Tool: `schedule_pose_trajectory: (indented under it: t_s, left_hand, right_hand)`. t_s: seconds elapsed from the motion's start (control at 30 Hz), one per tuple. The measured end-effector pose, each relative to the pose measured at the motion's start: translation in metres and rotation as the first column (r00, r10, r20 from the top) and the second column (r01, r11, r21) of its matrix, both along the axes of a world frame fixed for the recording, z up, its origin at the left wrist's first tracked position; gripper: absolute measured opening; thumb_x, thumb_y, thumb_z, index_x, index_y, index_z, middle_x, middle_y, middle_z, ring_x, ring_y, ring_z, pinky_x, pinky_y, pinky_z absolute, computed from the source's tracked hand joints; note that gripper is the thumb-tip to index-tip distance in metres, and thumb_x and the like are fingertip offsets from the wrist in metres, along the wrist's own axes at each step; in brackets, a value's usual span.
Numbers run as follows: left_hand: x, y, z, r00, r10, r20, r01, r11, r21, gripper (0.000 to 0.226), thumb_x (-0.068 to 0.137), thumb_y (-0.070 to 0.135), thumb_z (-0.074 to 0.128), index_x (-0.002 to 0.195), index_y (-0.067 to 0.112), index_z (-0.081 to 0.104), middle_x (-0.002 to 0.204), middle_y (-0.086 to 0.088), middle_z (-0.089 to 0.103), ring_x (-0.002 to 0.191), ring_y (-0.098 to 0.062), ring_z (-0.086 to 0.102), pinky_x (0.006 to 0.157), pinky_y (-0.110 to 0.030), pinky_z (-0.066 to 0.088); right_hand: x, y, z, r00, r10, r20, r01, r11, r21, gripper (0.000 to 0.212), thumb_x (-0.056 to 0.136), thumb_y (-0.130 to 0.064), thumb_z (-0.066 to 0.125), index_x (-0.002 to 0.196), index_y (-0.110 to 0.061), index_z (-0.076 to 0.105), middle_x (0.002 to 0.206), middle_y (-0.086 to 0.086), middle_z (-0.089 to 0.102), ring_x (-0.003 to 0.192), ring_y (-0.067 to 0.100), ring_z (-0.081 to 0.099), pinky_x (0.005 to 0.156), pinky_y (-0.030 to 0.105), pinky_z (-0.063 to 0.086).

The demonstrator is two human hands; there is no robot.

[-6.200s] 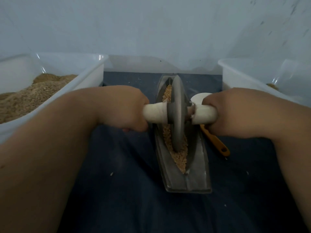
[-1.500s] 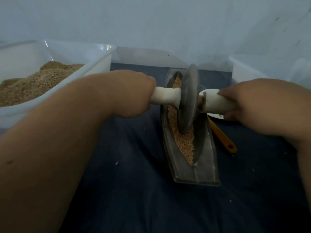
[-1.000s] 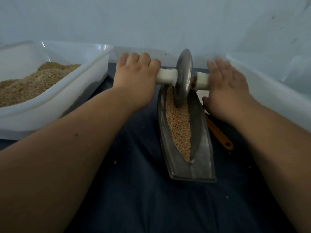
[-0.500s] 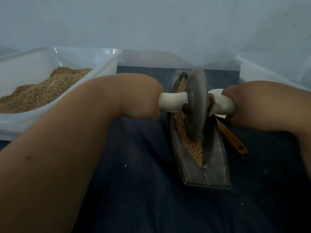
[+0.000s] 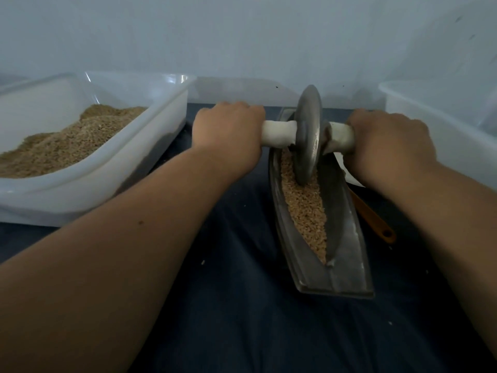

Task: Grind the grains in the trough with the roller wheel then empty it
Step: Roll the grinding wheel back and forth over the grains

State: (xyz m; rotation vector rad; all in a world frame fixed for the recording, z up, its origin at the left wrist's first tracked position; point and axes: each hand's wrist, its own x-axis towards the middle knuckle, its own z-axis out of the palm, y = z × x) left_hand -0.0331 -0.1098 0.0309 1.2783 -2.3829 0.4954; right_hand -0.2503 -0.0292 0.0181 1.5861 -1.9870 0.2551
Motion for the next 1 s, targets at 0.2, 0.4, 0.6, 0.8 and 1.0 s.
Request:
schedule_pose_trajectory:
  t_s: [0.2, 0.4, 0.6, 0.8, 1.0]
  left_hand:
    - [0.018, 0.017, 0.027, 0.951, -0.156, 0.266, 0.091, 0.966, 0.241, 0.027, 0.069, 0.045, 0.063, 0.073, 0.023, 0.049, 0.065, 0.008, 0.051, 0.054, -0.010, 0.046, 0.053, -0.028, 0.040]
    - [0.031, 0.028, 0.037, 0.907, -0.286, 0.308, 0.090, 0.848, 0.522, 0.024, 0.064, 0.042, 0.062, 0.073, 0.019, 0.066, 0.051, 0.005, 0.064, 0.045, -0.009, 0.058, 0.046, -0.021, 0.041]
    - [0.024, 0.013, 0.020, 0.960, -0.204, 0.190, 0.136, 0.938, 0.319, 0.029, 0.069, 0.045, 0.064, 0.094, 0.030, 0.058, 0.072, 0.009, 0.052, 0.062, -0.008, 0.047, 0.054, -0.027, 0.036]
    - [0.002, -0.003, 0.000, 0.998, -0.058, -0.029, 0.057, 0.998, -0.031, 0.026, 0.079, 0.036, 0.063, 0.103, 0.028, 0.059, 0.095, 0.001, 0.061, 0.085, -0.026, 0.058, 0.064, -0.033, 0.035]
    - [0.009, 0.004, 0.014, 0.986, -0.065, 0.156, 0.051, 0.994, 0.092, 0.020, 0.073, 0.046, 0.061, 0.083, 0.032, 0.051, 0.065, 0.010, 0.041, 0.058, -0.015, 0.041, 0.056, -0.032, 0.036]
  right_hand:
    - [-0.003, 0.027, 0.023, 0.988, 0.021, 0.152, -0.082, 0.907, 0.413, 0.019, 0.062, -0.041, 0.068, 0.068, -0.033, 0.051, 0.055, -0.008, 0.055, 0.051, 0.009, 0.053, 0.046, 0.024, 0.037]
    - [-0.005, 0.046, 0.027, 0.966, 0.048, 0.255, -0.176, 0.845, 0.506, 0.050, 0.036, -0.060, 0.046, 0.083, -0.074, 0.035, 0.059, -0.011, 0.059, 0.057, 0.006, 0.059, 0.058, 0.035, 0.054]
    - [0.002, 0.029, 0.017, 0.989, 0.028, 0.145, -0.073, 0.945, 0.319, 0.018, 0.066, -0.033, 0.063, 0.068, -0.034, 0.045, 0.057, -0.009, 0.052, 0.051, 0.010, 0.049, 0.046, 0.023, 0.034]
    - [0.001, 0.003, -0.003, 0.997, 0.056, 0.045, -0.053, 0.997, -0.060, 0.014, 0.071, -0.014, 0.062, 0.078, -0.020, 0.051, 0.061, 0.000, 0.046, 0.051, 0.025, 0.043, 0.050, 0.026, 0.033]
    - [-0.002, 0.014, 0.011, 0.995, 0.026, 0.094, -0.046, 0.976, 0.213, 0.019, 0.073, -0.025, 0.064, 0.077, -0.027, 0.046, 0.064, -0.003, 0.049, 0.053, 0.014, 0.043, 0.046, 0.023, 0.028]
